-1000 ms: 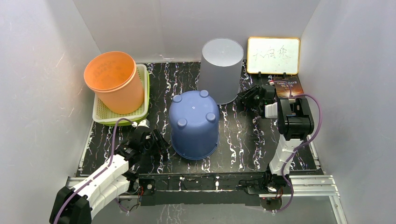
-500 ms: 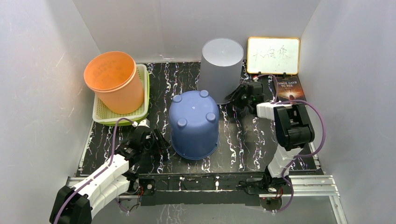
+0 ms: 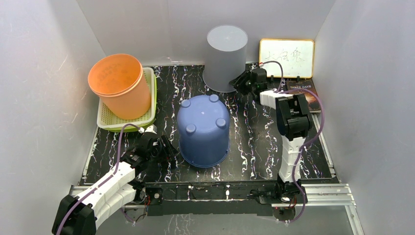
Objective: Turn the large container upside down
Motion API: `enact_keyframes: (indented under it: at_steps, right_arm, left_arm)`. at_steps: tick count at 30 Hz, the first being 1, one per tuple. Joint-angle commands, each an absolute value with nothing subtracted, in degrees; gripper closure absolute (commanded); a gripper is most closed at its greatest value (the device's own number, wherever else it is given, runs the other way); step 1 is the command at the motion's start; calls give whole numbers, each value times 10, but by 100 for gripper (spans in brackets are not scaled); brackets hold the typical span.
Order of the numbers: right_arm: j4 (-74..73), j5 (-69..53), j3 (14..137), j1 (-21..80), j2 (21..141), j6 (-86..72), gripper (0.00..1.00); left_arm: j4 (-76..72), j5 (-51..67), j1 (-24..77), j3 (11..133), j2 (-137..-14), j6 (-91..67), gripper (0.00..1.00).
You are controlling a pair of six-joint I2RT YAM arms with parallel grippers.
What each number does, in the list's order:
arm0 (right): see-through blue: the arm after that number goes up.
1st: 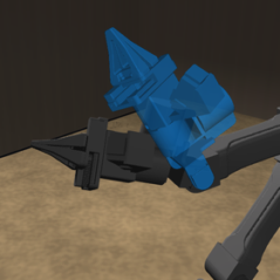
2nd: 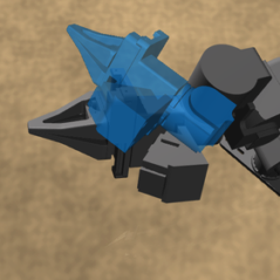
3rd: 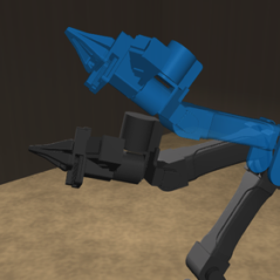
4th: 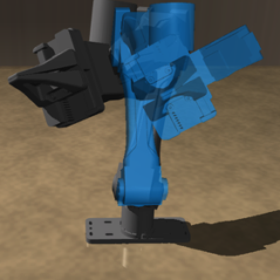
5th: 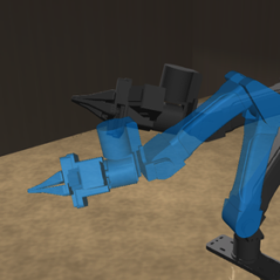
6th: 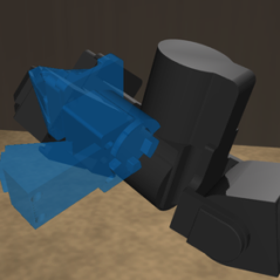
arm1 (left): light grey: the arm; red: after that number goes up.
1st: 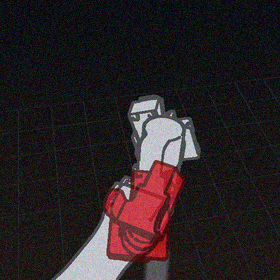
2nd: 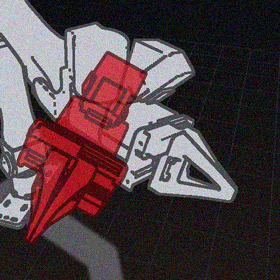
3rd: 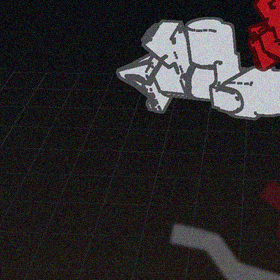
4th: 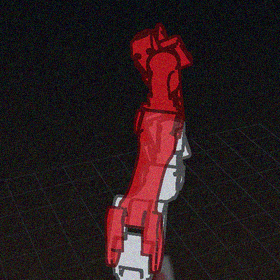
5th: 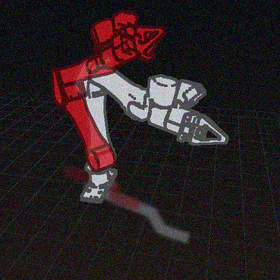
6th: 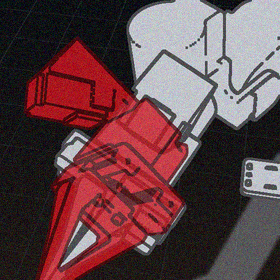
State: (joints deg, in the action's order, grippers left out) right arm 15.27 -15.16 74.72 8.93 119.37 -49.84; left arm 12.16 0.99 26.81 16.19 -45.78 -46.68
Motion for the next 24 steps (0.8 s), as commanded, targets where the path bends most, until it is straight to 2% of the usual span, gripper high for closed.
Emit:
enact_keyframes:
  at_steps: [1, 8, 14, 24]
  right_arm:
    - [185, -121, 829, 88, 1223, -498, 59]
    - [159, -98, 831, 86, 1206, -455, 59]
    - [154, -60, 689, 86, 1073, -422, 59]
    - [-6, 39, 563, 94, 844, -344, 58]
  left_arm:
    - [141, 12, 269, 180, -457, -464, 39]
    - [135, 13, 269, 183, -473, -461, 39]
    - [109, 14, 269, 193, -491, -460, 39]
    - [120, 41, 269, 234, -521, -430, 40]
